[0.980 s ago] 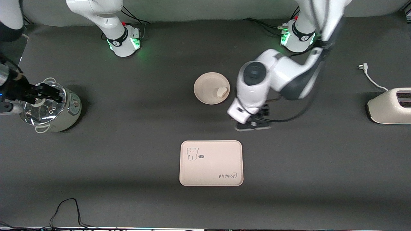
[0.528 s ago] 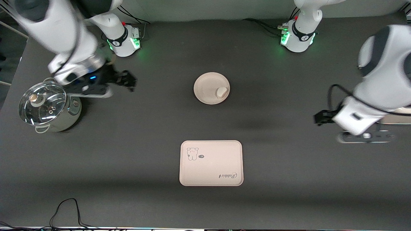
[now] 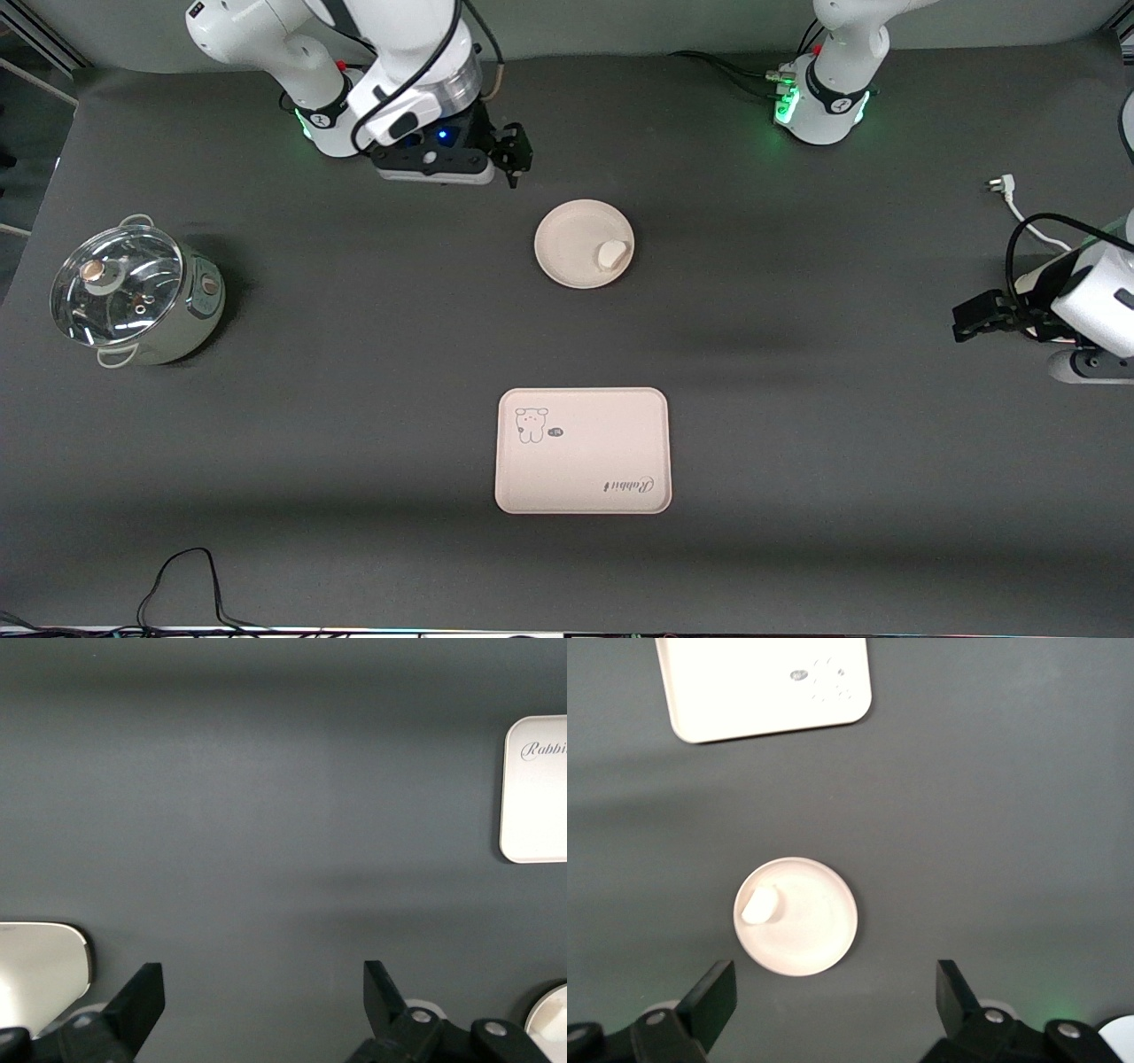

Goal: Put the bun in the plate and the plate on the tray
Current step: 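Raise the left gripper away while the right gripper reaches the plate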

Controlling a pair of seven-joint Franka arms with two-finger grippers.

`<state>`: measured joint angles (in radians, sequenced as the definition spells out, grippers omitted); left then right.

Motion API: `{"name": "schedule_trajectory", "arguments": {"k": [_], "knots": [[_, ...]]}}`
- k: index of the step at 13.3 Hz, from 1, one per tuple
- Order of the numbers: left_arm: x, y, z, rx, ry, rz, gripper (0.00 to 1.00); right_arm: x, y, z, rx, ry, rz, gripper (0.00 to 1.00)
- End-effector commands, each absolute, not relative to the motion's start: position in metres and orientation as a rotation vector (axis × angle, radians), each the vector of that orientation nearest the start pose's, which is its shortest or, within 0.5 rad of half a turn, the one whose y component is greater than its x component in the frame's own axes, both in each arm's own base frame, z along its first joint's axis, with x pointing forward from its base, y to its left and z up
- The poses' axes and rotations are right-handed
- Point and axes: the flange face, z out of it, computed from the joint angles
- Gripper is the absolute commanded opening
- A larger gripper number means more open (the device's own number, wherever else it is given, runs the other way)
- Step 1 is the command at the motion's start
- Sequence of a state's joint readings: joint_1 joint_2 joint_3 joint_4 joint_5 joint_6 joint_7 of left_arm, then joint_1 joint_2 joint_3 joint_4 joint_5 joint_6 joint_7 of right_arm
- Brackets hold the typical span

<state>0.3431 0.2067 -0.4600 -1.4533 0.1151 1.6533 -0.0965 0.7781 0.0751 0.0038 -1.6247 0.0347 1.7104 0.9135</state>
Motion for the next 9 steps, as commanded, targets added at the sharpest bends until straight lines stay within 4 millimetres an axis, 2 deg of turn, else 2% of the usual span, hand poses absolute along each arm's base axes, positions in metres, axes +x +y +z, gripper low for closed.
{"name": "schedule_trajectory", "arguments": {"k": [1,4,5,6,9], "knots": [[0.593,-0.017,0.591,-3.103,0.062,-0.026,1.0,0.406,0.424,0.559,-3.077,0.234,0.052,1.0],[0.586,-0.005,0.603,-3.114,0.048,-0.042,1.0,0.413,0.414,0.522,-2.957,0.148,0.114,1.0],[0.581,-0.012,0.608,-3.101,0.057,-0.045,1.0,0.415,0.412,0.503,-2.942,0.142,0.092,1.0],[0.579,-0.015,0.606,-3.093,0.06,-0.022,1.0,0.415,0.409,0.479,-2.933,0.142,0.068,1.0],[0.581,-0.018,0.605,-3.089,0.066,-0.04,1.0,0.406,0.397,0.391,-2.914,0.1,-0.038,1.0]]}}
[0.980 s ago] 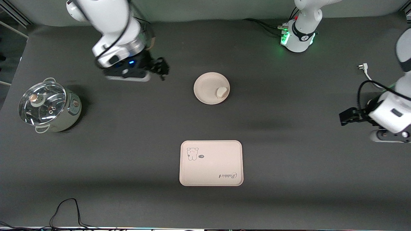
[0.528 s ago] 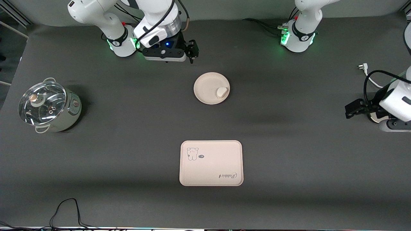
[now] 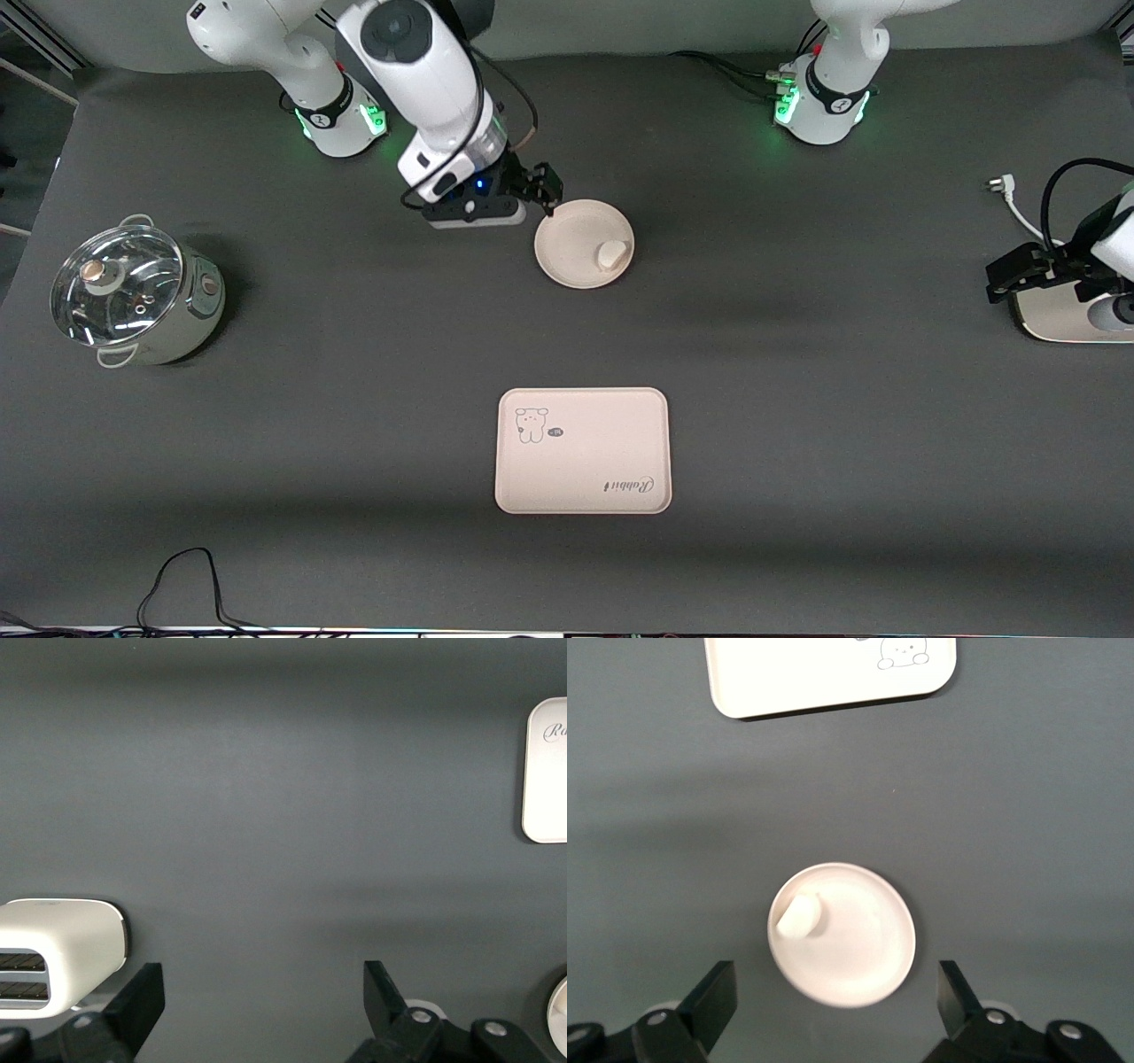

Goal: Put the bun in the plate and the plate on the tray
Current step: 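Grasp the plate rim with the right gripper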

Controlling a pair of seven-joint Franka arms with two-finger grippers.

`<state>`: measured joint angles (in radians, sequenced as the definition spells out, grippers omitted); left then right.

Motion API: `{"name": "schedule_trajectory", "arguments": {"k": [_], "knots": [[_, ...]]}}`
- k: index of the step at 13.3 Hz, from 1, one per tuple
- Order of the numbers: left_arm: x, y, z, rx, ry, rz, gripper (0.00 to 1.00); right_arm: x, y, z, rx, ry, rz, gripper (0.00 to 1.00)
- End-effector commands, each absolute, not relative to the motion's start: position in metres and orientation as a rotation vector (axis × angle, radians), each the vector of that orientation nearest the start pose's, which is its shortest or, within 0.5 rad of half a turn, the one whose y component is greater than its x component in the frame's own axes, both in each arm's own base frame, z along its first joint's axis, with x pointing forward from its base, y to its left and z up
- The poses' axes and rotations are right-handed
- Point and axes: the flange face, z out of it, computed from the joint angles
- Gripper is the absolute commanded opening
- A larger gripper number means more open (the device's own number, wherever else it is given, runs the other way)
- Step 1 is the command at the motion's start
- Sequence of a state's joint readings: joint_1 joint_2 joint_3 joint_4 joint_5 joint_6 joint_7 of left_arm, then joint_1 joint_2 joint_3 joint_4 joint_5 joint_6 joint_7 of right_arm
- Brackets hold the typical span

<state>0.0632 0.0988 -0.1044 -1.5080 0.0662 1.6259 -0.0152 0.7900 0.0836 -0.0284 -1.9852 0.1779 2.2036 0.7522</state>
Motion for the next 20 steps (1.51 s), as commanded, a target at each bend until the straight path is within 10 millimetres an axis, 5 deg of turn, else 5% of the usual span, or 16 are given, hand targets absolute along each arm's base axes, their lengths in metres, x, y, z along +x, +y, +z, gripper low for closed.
{"name": "schedule_trajectory", "arguments": {"k": [1,6,12,16,18,20], "knots": [[0.584,-0.021,0.602,-3.089,0.071,-0.04,1.0,0.401,0.397,0.359,-2.911,0.102,-0.07,1.0],[0.589,-0.018,0.591,-3.09,0.066,-0.05,1.0,0.361,0.402,0.269,-2.937,0.063,-0.097,1.0],[0.593,-0.013,0.595,-3.092,0.05,-0.099,1.0,0.326,0.406,0.194,-2.948,0.082,-0.085,1.0],[0.591,-0.009,0.6,-3.093,0.04,-0.108,1.0,0.319,0.409,0.185,-2.948,0.103,-0.06,1.0],[0.594,-0.01,0.599,-3.127,0.024,-0.132,1.0,0.319,0.408,0.185,-2.951,0.105,-0.055,0.83],[0.595,0.003,0.6,-3.135,-0.013,-0.142,1.0,0.32,0.409,0.185,-2.95,0.103,-0.057,0.54]]}}
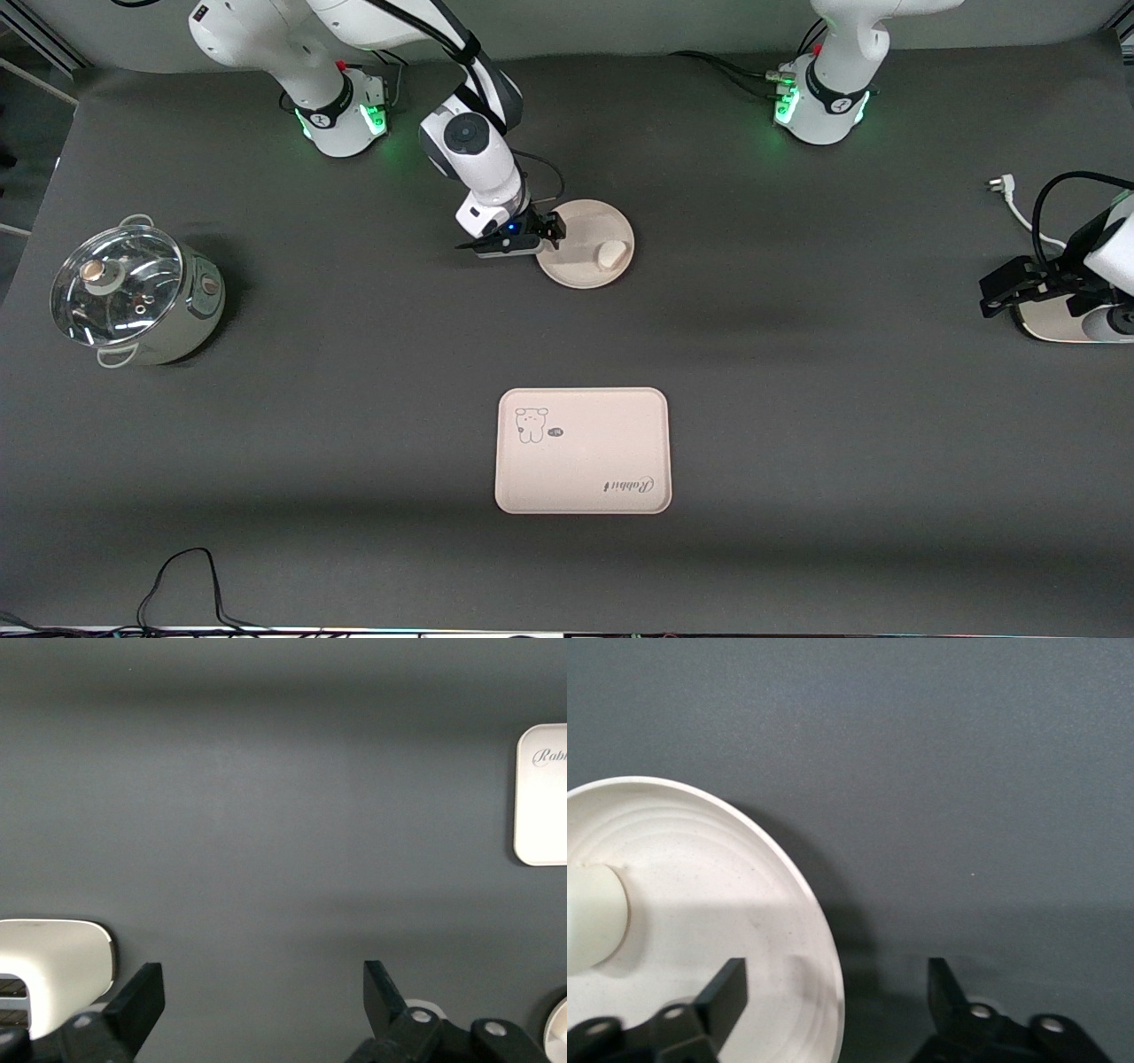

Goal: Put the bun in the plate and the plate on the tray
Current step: 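Grasp the plate rim with the right gripper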

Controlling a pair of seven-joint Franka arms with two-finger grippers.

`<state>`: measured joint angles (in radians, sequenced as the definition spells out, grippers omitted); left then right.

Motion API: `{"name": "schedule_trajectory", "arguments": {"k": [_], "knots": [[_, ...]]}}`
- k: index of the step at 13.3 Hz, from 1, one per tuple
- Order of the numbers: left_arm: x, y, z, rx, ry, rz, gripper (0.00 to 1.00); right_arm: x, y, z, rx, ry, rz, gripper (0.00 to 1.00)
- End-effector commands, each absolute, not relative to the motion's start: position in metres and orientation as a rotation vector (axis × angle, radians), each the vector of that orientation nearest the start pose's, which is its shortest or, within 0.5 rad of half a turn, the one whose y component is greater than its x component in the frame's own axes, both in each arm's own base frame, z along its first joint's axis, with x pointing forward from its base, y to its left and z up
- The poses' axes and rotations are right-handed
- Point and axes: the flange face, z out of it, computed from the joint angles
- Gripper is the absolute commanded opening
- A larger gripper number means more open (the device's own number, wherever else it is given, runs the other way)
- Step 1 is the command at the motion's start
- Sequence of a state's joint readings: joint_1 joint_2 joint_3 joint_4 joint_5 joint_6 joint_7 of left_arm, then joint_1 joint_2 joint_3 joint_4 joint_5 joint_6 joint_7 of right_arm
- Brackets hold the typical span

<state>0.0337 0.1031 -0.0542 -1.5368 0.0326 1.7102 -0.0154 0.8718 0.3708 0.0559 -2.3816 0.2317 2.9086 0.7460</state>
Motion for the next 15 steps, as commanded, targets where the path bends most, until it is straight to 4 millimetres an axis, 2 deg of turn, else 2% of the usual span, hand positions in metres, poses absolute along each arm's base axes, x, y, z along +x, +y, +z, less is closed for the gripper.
{"name": "schedule_trajectory", "arguments": {"k": [1,5,7,9,12,15], "knots": [[0.595,0.004,0.599,-3.135,-0.016,-0.142,1.0,0.32,0.409,0.185,-2.95,0.103,-0.057,0.46],[0.596,0.006,0.595,-3.135,-0.03,-0.128,1.0,0.321,0.409,0.188,-2.946,0.093,-0.062,0.23],[0.598,0.005,0.59,-3.141,-0.039,-0.116,1.0,0.322,0.409,0.189,-2.945,0.095,-0.063,0.16],[0.599,0.003,0.586,-3.142,-0.034,-0.099,1.0,0.322,0.408,0.189,-2.945,0.097,-0.063,0.05],[0.605,-0.002,0.571,-3.144,-0.022,-0.056,1.0,0.326,0.407,0.195,-2.959,0.087,-0.034,0.0],[0.599,-0.005,0.576,-3.143,-0.012,-0.053,1.0,0.34,0.401,0.233,-2.955,0.063,-0.014,0.0]]}}
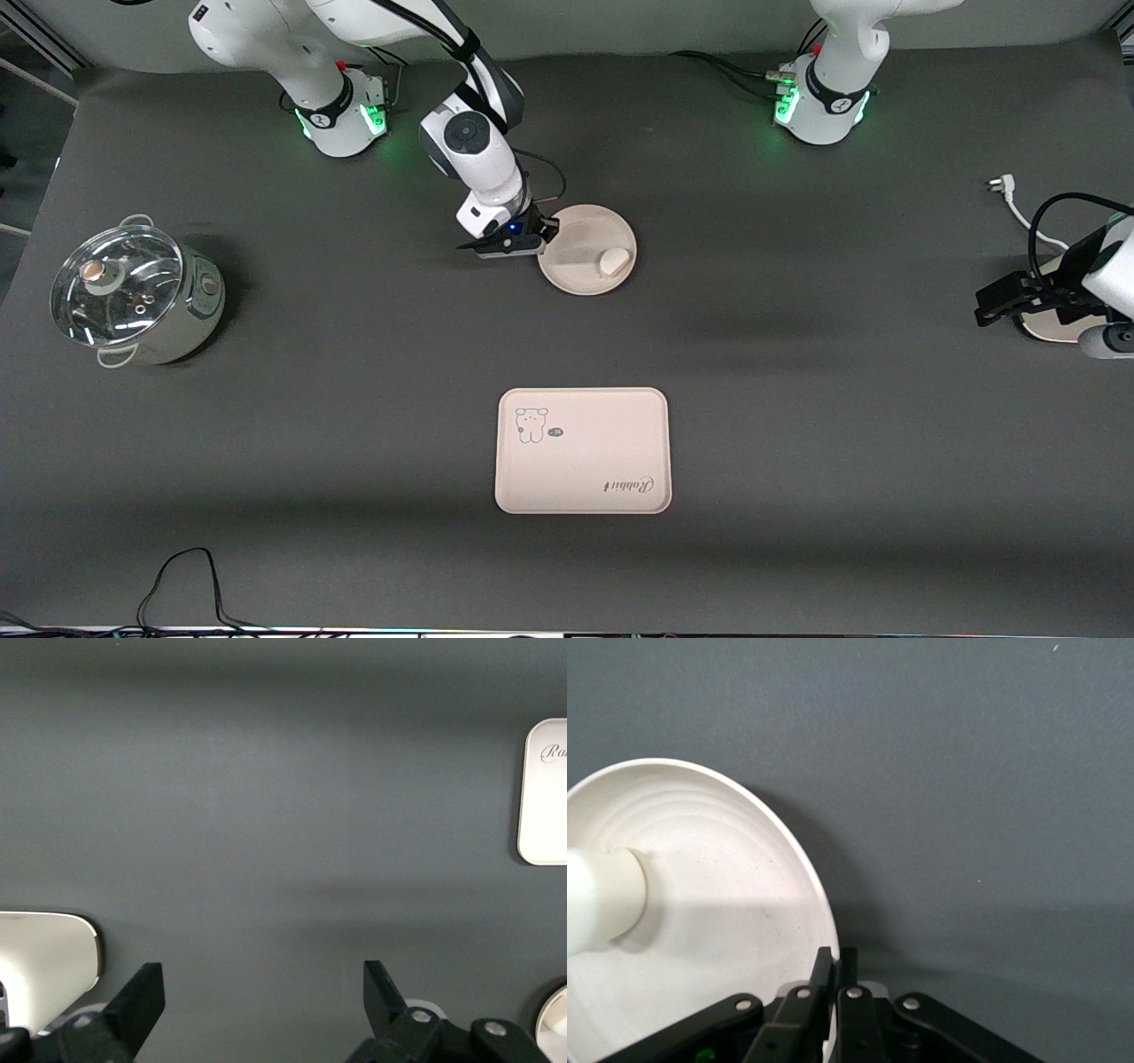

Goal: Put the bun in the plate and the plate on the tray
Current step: 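Lift the plate with the right gripper and carry it over the tray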

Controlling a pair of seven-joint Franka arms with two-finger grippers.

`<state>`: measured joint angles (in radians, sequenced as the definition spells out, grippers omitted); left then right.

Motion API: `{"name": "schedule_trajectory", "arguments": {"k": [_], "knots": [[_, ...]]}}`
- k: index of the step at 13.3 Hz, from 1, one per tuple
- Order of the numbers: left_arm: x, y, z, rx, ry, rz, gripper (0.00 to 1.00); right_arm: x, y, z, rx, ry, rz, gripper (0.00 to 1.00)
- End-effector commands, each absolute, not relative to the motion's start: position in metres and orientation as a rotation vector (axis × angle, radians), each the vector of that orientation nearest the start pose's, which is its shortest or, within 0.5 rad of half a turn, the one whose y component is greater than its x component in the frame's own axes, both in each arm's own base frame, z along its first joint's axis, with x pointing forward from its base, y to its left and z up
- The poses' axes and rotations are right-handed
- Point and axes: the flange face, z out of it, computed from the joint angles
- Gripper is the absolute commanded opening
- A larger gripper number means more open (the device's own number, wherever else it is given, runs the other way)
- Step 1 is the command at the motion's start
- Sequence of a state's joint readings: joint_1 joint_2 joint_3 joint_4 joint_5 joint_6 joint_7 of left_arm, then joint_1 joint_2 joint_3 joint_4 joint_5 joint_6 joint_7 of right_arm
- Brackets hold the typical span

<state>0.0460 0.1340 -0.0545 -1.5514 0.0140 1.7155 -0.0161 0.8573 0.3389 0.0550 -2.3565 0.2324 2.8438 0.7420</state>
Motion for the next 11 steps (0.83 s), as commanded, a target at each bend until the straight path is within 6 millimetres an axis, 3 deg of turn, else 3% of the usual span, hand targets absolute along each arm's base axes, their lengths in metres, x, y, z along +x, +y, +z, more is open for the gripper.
{"name": "schedule_trajectory", "arguments": {"k": [1,4,6,9,11], "knots": [[0.598,-0.005,0.58,-3.142,-0.012,-0.063,1.0,0.347,0.394,0.25,-2.956,0.045,-0.003,0.0],[0.592,-0.006,0.585,-3.142,-0.009,-0.053,1.0,0.356,0.381,0.319,-2.918,-0.011,-0.03,0.0],[0.587,-0.007,0.588,-3.143,-0.01,-0.027,1.0,0.36,0.371,0.355,-2.843,0.003,-0.019,0.0],[0.583,-0.013,0.591,-3.142,0.0,-0.01,1.0,0.381,0.362,0.366,-2.747,0.017,0.003,0.0],[0.582,-0.011,0.59,-3.14,-0.002,0.002,1.0,0.403,0.373,0.36,-2.744,0.032,0.001,0.0]]}}
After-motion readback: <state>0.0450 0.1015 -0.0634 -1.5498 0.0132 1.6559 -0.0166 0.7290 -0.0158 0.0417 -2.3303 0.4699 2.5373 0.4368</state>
